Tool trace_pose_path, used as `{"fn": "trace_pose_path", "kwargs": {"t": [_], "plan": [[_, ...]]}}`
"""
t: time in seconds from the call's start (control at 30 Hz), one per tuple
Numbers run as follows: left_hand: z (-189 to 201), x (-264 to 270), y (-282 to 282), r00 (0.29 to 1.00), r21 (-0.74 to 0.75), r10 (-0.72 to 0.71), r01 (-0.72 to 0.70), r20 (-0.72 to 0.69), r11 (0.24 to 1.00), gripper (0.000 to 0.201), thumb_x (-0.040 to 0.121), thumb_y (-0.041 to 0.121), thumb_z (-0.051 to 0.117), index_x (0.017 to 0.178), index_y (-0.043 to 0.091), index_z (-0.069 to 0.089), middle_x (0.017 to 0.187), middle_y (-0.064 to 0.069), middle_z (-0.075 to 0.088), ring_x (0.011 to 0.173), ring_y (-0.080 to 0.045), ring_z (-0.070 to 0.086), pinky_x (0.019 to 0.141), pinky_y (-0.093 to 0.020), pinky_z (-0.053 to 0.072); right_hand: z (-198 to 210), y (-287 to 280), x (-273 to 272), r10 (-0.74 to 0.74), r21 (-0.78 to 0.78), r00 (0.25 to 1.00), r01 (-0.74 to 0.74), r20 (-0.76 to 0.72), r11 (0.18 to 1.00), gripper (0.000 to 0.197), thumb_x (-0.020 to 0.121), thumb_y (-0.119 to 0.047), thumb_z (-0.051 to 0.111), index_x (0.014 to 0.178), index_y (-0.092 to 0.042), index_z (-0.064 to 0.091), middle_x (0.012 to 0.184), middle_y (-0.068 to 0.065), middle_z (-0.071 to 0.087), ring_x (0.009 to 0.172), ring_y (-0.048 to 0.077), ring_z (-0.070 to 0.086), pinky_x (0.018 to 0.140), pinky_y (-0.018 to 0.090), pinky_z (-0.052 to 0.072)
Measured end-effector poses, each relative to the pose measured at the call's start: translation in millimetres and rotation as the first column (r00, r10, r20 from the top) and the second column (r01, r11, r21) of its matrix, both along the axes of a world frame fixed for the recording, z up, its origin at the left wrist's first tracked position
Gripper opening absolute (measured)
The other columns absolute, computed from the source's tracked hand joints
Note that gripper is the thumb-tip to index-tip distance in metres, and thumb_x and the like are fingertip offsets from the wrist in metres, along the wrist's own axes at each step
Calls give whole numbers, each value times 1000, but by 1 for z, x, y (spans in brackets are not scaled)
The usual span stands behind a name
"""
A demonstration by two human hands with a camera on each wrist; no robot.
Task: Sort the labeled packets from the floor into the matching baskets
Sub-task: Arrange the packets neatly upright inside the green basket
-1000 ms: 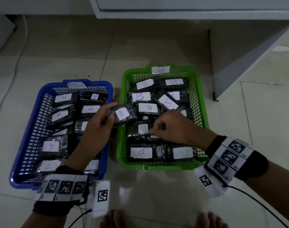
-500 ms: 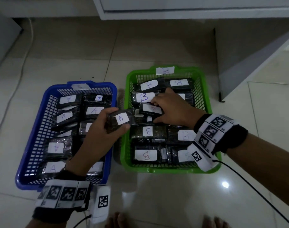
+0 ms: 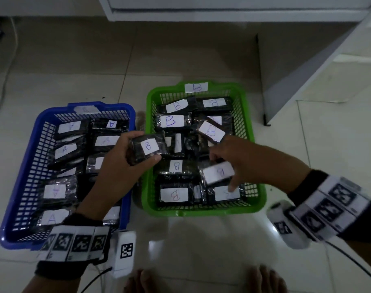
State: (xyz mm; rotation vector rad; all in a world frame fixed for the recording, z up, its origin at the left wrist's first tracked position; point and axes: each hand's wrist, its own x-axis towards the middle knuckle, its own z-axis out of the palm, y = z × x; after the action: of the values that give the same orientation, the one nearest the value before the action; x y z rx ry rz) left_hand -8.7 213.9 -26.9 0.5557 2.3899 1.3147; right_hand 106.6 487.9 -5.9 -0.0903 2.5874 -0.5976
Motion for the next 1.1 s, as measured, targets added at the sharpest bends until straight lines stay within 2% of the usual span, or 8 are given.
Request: {"fn": "trace_pose_path", "kwargs": {"t": [0.17, 0.33, 0.47, 0.6, 0.7, 0.87, 0.97, 1.1], "plan": [[10, 13, 20, 986, -31, -164, 164, 14, 986, 61, 69, 31, 90, 119, 33, 56, 103, 14, 73, 85, 0, 72, 69, -18, 58, -21, 6, 23, -19, -33, 1000, 19, 13, 999, 27, 72, -22, 81, 94, -18, 65, 94, -3, 65, 88, 15, 61, 78, 31, 50], [10, 27, 30, 925, -111, -361, 373, 114, 921, 54, 66, 26, 93, 106, 31, 58, 96, 14, 72, 81, -1, 72, 70, -23, 61, -19, 18, 21, -61, -28, 998, 61, -3, 998, 16, 77, -11, 77, 91, -18, 77, 89, -2, 74, 81, 9, 68, 76, 24, 52], [4, 33, 40, 952, -80, -295, 301, 83, 950, 41, 77, 27, 86, 105, 30, 57, 101, 12, 71, 84, -2, 71, 70, -22, 59, -23, 15, 21, -34, -44, 999, 33, -11, 998, 17, 78, -8, 75, 92, -18, 78, 88, -2, 74, 74, 6, 64, 74, 23, 52], [-6, 14, 49, 993, -85, -118, 117, -6, 990, 33, 92, 29, 71, 120, 36, 55, 102, 17, 70, 82, 2, 70, 68, -21, 59, -28, 18, 23, -65, -91, 998, 65, 1, 994, 21, 77, -12, 78, 96, -20, 77, 91, -6, 74, 72, -5, 58, 67, 7, 39], [-16, -12, 52, 992, -142, -55, 39, -110, 989, 32, 95, 27, 66, 125, 34, 58, 111, 8, 66, 89, -5, 68, 79, -29, 59, -25, 21, 19, -137, -132, 989, 129, -54, 983, 15, 80, -21, 77, 95, -21, 77, 86, -15, 67, 67, -10, 52, 64, 2, 35], [-29, -29, 66, 910, -263, -315, 246, -269, 933, 23, 98, 23, 61, 120, 21, 69, 117, 3, 55, 103, -11, 57, 97, -30, 51, -20, 19, 11, -179, -108, 971, 164, -158, 981, 7, 86, -21, 69, 91, -20, 74, 89, -7, 70, 74, 0, 58, 68, 12, 43], [-38, -30, 66, 841, -432, -459, 315, -285, 845, 34, 94, 41, 64, 126, 30, 67, 126, 2, 53, 120, -19, 47, 106, -38, 40, -21, 19, 6, -166, -36, 956, 162, -242, 986, 11, 85, -14, 66, 94, -16, 73, 93, -2, 68, 82, 11, 61, 71, 18, 41], [-40, -28, 65, 811, -486, -508, 332, -289, 808, 45, 88, 44, 72, 131, 35, 64, 137, 2, 57, 128, -24, 42, 108, -38, 33, -27, 22, -18, -241, 12, 911, 260, -334, 966, 25, 84, -21, 66, 107, -11, 67, 103, 3, 62, 97, 19, 58, 77, 20, 41]]}}
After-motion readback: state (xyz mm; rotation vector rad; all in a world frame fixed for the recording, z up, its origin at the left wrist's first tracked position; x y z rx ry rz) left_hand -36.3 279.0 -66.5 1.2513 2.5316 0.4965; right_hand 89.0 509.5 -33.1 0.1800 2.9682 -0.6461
